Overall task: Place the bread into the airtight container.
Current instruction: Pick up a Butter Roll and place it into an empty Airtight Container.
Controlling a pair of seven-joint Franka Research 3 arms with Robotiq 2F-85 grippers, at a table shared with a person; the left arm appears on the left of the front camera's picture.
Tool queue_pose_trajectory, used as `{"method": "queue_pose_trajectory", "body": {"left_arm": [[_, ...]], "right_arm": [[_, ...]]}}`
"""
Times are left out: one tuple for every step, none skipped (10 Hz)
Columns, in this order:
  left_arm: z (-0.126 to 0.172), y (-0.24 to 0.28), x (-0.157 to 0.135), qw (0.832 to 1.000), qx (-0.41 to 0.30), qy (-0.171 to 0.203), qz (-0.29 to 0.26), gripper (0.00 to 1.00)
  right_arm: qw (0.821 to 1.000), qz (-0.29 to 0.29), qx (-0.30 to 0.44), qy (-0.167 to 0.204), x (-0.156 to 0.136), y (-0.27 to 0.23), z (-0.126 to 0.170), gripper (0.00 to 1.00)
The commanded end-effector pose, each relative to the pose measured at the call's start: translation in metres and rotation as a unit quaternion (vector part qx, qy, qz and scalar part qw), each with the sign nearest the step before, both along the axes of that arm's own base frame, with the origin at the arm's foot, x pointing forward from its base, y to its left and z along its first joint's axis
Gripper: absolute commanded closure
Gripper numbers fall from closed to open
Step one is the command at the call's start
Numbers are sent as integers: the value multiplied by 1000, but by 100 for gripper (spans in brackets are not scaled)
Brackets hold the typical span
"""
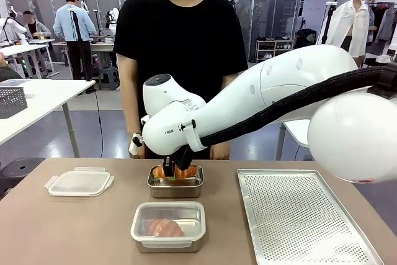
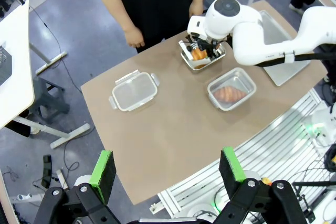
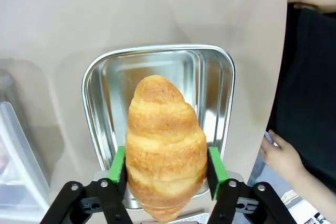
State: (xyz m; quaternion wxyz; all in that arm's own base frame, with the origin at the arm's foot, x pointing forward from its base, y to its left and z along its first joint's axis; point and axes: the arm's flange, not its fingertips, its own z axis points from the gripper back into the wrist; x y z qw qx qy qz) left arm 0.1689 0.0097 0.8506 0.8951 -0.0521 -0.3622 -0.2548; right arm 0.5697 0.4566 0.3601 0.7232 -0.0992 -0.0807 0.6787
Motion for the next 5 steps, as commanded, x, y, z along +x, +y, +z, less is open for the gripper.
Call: {"method": "queue_pose_trajectory", "body": {"left_arm": [[1,0,0,1000,0,-1,0,0],[1,0,0,1000,0,-1,0,0],[1,0,0,1000,0,-1,0,0],[1,0,0,1000,0,-1,0,0],[1,0,0,1000,0,-1,0,0]], "right_arm": [[1000,2,6,12,4,-3,4,15],[1000,3,3,9,4,-4,3,9],[1000,6,6,9,3,-4,3,3],[1000,6,7,9,2,-5,2,0],[1000,7,10,10,1,-5,1,0]]}}
